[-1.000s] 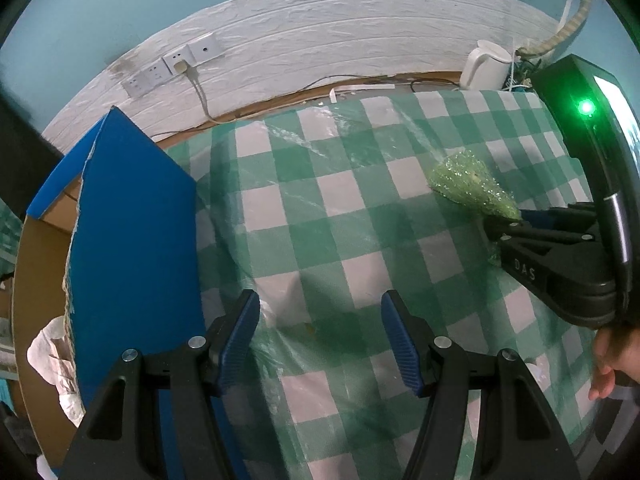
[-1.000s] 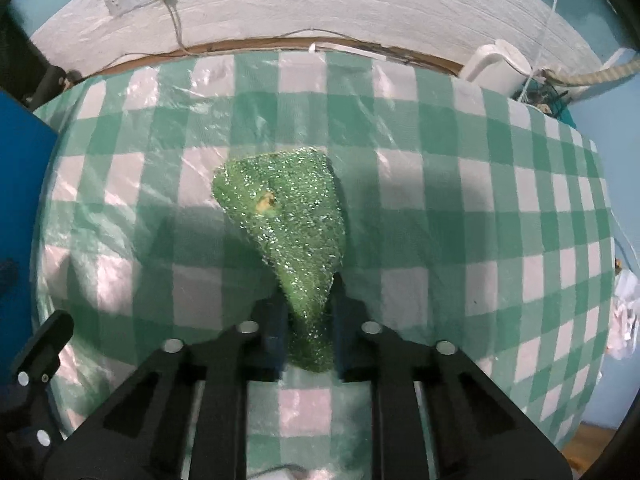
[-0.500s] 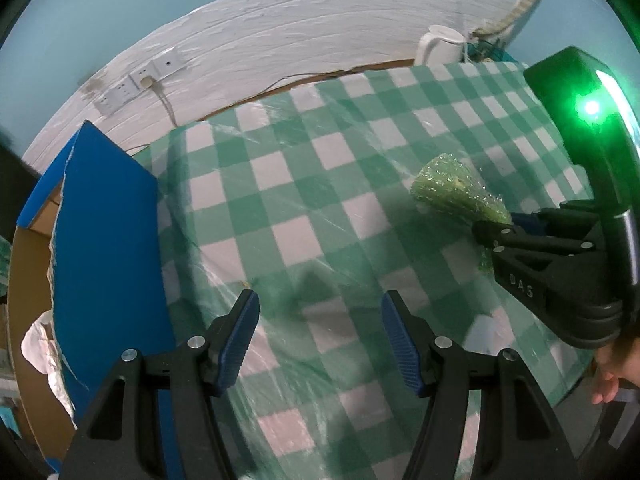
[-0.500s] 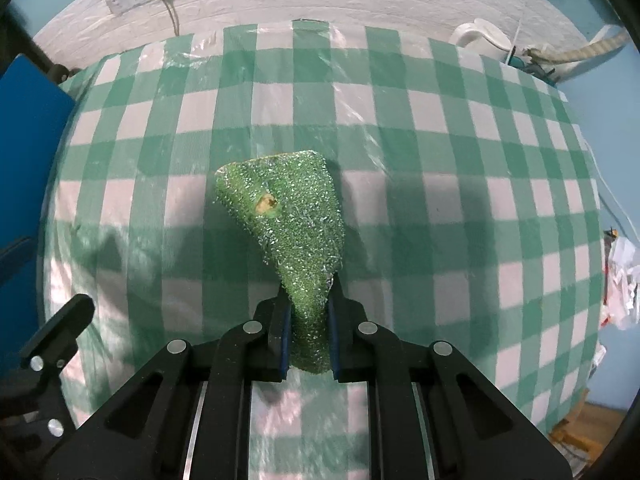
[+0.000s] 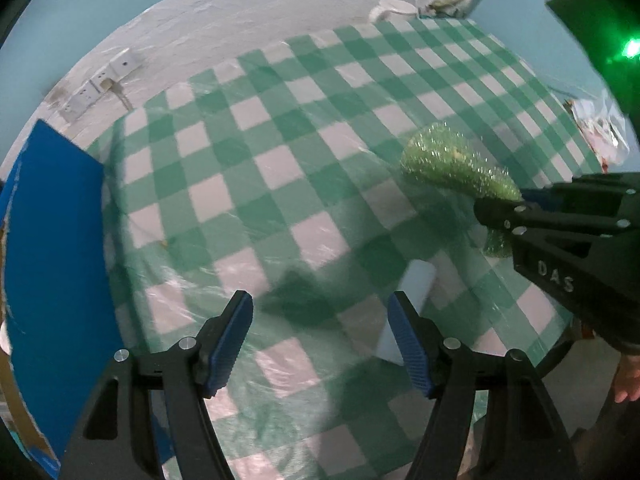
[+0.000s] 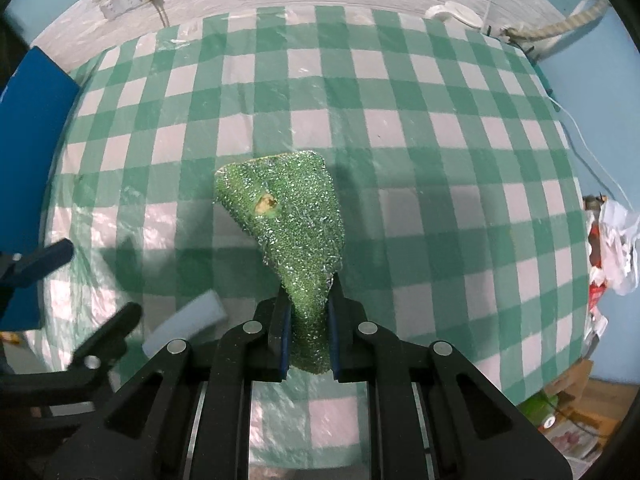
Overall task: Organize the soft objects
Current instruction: 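Grasp the green sparkly scrubber pad with the right tool while the left tool grasps the white foam tube, then carry the scrubber pad with the right tool while the left tool carries the foam tube over the box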
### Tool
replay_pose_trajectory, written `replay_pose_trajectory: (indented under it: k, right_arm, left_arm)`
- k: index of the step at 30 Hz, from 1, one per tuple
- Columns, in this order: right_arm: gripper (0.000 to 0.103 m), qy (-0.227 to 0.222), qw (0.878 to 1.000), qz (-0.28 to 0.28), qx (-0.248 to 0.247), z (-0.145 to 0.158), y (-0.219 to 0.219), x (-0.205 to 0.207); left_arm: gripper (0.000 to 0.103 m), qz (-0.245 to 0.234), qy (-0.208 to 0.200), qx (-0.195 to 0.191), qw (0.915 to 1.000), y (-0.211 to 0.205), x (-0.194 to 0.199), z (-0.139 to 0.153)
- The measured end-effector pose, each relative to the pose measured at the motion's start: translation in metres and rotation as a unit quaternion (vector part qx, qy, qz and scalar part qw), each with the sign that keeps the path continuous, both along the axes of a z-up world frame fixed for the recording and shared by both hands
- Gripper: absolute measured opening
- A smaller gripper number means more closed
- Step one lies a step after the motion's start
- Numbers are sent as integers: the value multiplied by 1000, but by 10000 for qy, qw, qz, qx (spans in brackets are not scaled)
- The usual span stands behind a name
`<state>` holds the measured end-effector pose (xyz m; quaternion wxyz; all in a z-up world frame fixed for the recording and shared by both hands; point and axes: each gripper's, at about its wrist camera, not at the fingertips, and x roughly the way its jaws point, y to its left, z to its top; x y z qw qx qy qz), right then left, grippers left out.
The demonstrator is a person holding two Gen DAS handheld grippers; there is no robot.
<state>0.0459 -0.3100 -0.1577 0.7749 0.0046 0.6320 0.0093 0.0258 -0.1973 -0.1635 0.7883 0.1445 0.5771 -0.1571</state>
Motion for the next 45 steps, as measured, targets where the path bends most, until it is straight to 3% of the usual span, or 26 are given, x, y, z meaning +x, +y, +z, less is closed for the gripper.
replay_pose_trajectory:
  k: [10,14,19,31,39,45]
  right_arm:
    - [13,37,9999,-62,126,-10,-15,4]
    - [13,34,9998,-89,166,-10,-11,1]
    - [13,26,9997,-134,208,-10,-14,-2]
    - [13,34,9997,-125,208,-8,-16,-3]
    - [13,42,9997,-101,218,-10,-14,-5]
    - [13,16,9997,-95,245,-9,-15,-7]
  left_arm:
    - [71,-284,49,194,9994,-24,-12,-17]
    - [68,-392,5,124,9992,-27,-15,-19]
    - [56,-385,168,-123,9990,-26,-16,-19]
    - [56,-698,290,-195,9970,-44,-37,-25]
    - [15,-363,438,-399,9976,-30,-22,-29]
    - [12,-140,419,-540,9976,-15,-13,-26]
